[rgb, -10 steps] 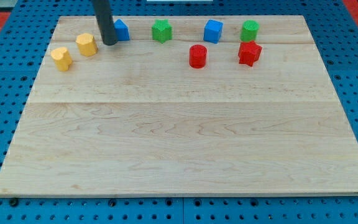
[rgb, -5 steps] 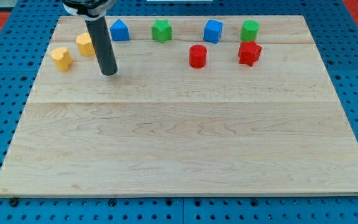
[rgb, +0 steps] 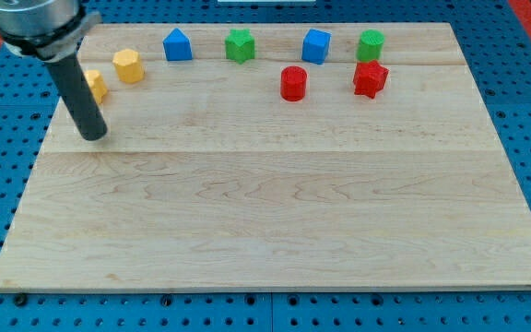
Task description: Push the yellow heart up a bit
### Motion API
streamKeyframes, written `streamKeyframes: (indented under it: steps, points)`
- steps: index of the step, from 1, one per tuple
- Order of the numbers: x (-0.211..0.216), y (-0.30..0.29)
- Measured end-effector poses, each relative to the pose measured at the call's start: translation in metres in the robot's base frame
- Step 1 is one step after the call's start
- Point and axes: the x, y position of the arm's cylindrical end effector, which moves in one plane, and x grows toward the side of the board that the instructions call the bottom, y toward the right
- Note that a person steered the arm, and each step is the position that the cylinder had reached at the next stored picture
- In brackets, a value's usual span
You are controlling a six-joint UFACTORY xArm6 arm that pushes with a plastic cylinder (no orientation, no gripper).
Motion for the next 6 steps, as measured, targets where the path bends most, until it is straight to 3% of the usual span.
streamKeyframes:
  steps: [2,6]
  points:
    - [-0.064,-0.004]
    - [-0.075,0.02]
